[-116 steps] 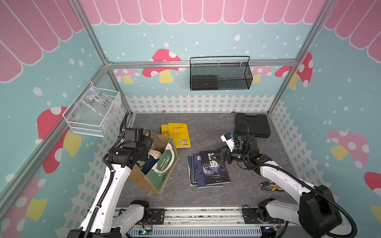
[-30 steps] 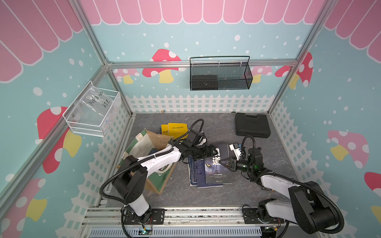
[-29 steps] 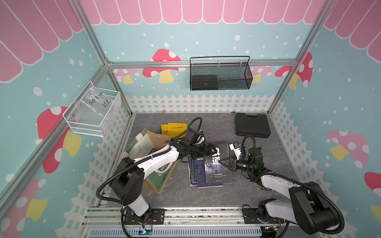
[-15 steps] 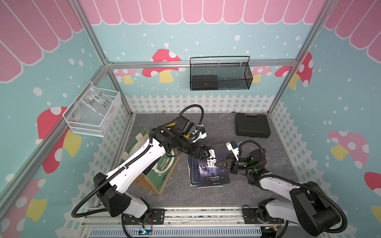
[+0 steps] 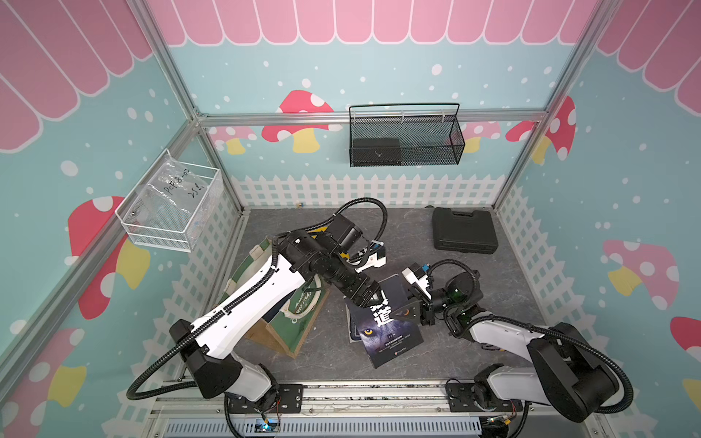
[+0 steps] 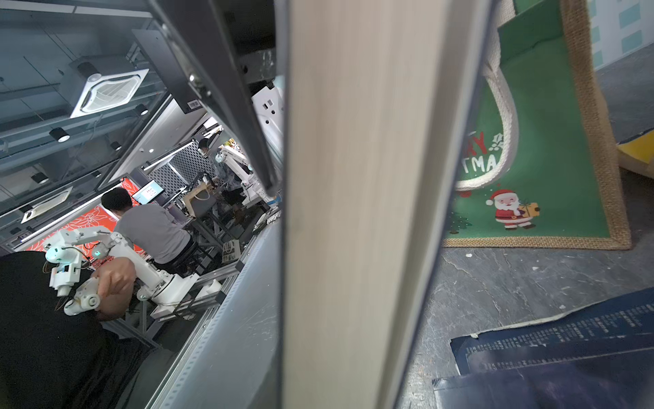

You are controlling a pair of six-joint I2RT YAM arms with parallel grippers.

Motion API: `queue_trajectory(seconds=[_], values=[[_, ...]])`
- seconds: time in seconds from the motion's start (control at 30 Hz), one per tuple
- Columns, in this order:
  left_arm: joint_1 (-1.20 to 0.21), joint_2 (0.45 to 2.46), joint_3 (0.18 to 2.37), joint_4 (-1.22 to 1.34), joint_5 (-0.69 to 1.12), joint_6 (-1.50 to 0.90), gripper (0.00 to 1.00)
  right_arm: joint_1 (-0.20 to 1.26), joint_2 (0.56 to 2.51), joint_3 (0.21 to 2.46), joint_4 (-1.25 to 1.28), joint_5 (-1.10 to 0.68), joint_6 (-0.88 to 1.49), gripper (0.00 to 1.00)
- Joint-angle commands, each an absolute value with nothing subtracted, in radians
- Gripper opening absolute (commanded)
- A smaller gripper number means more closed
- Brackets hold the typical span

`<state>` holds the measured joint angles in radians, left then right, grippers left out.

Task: Put the books into the canvas bag
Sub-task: Pick up the book from the book.

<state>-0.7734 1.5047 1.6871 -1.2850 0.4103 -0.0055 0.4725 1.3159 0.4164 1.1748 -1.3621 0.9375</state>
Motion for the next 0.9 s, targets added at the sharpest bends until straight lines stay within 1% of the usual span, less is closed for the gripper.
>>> queue_trajectory(seconds=[0.0,0.03,0.1,0.17,0.2,0.23,0.27,0.3,0.33,0.37,0.4,0.43,0.53,0.6,0.67,0.77,0.83,0.87], values=[[-0.791,1.538,1.720,-1.326,0.457,0.057,0.79,0.480,1.326,0.460,1.213,-1.381,0.940,0.00],[-0.792,1.546,1.727,-1.326,0.459,0.057,0.74,0.482,1.330,0.464,1.200,-1.381,0.931,0.00],[-0.795,1.566,1.750,-1.327,0.462,0.054,0.58,0.482,1.342,0.476,1.164,-1.380,0.911,0.04],[-0.798,1.585,1.776,-1.327,0.460,0.049,0.38,0.483,1.348,0.483,1.123,-1.372,0.887,0.07],[-0.800,1.594,1.791,-1.326,0.450,0.045,0.28,0.483,1.348,0.487,1.094,-1.369,0.864,0.07],[-0.800,1.603,1.803,-1.326,0.445,0.042,0.21,0.483,1.346,0.489,1.061,-1.364,0.845,0.07],[-0.802,1.612,1.814,-1.327,0.445,0.042,0.17,0.483,1.344,0.496,1.020,-1.359,0.816,0.07],[-0.805,1.620,1.823,-1.327,0.446,0.041,0.11,0.483,1.340,0.502,0.972,-1.353,0.784,0.07],[-0.808,1.628,1.830,-1.329,0.441,0.041,0.04,0.483,1.334,0.509,0.931,-1.347,0.756,0.08],[-0.811,1.634,1.838,-1.334,0.434,0.041,0.00,0.483,1.326,0.520,0.875,-1.337,0.719,0.10],[-0.812,1.638,1.843,-1.337,0.426,0.039,0.00,0.483,1.315,0.529,0.818,-1.324,0.680,0.15],[-0.811,1.637,1.846,-1.340,0.410,0.036,0.00,0.483,1.304,0.535,0.777,-1.309,0.652,0.24],[-0.807,1.601,1.852,-1.336,0.260,0.001,0.00,0.479,1.266,0.562,0.614,-1.232,0.541,0.56],[-0.779,1.543,1.847,-1.311,0.181,-0.043,0.00,0.476,1.252,0.588,0.486,-1.160,0.464,0.73],[-0.727,1.475,1.835,-1.273,0.175,-0.095,0.00,0.470,1.253,0.601,0.437,-1.126,0.437,0.79],[-0.633,1.365,1.808,-1.205,0.152,-0.199,0.00,0.458,1.271,0.606,0.436,-1.109,0.439,0.89],[-0.582,1.302,1.798,-1.175,0.097,-0.273,0.00,0.450,1.289,0.609,0.436,-1.096,0.442,0.92],[-0.563,1.271,1.796,-1.165,0.025,-0.327,0.00,0.444,1.301,0.611,0.433,-1.089,0.445,0.94]])
